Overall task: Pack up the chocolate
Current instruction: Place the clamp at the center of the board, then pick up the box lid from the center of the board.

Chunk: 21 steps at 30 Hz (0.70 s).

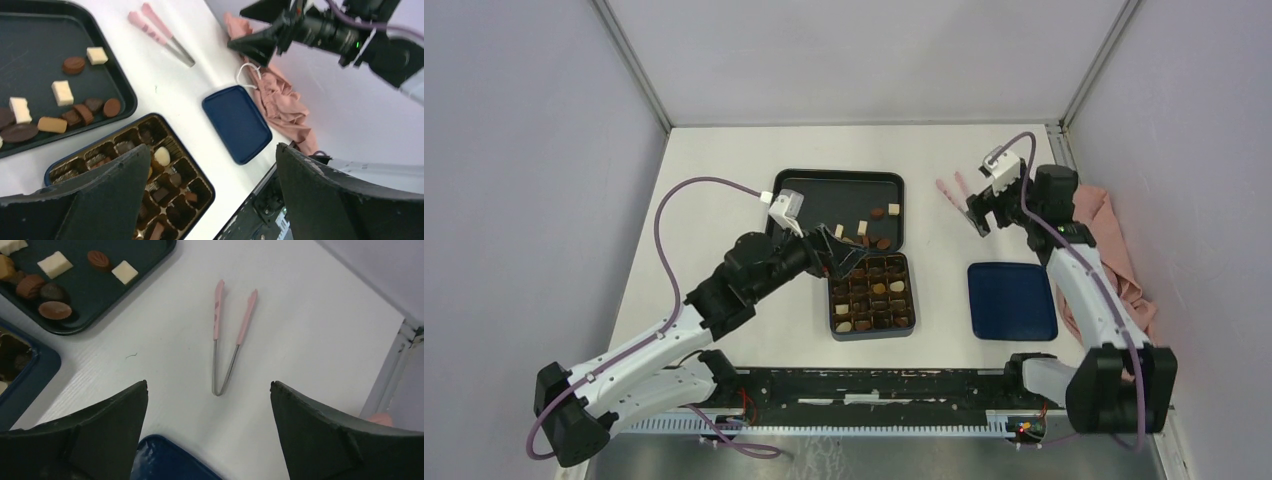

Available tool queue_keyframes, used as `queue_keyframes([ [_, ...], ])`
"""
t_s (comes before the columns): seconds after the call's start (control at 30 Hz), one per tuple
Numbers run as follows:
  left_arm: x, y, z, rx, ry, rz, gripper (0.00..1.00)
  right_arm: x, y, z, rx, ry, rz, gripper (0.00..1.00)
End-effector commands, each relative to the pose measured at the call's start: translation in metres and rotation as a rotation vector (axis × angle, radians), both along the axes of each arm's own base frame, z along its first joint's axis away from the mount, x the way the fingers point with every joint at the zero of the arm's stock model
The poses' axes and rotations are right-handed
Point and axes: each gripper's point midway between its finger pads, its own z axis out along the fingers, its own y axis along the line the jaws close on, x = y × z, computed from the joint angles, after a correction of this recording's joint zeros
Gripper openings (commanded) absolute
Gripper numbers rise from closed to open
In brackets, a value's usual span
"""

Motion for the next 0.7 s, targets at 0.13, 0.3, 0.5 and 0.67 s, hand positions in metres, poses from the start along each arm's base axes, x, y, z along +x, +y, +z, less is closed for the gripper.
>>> queue_keyframes([
  [0.13, 0.006, -0.005, 0.035, -0.085, -0.131, -0.006, 1.00, -0.079, 0.042, -0.026, 0.139, 0.243, 0.242, 0.86],
  [0.3, 0.008, -0.005, 0.024, -0.073, -0.100, 0.009, 1.00, -0.093, 0.020, -0.069, 0.081, 0.369, 0.040, 0.75],
  [0.5, 0.009, -0.001, 0.019, -0.067, -0.089, 0.029, 1.00, -0.116, 0.010, -0.117, 0.006, 0.560, -0.035, 0.48],
  [0.67, 0.009, 0.002, 0.013, -0.055, -0.078, 0.042, 1.00, -0.128, 0.015, -0.139, -0.040, 0.610, -0.032, 0.46],
])
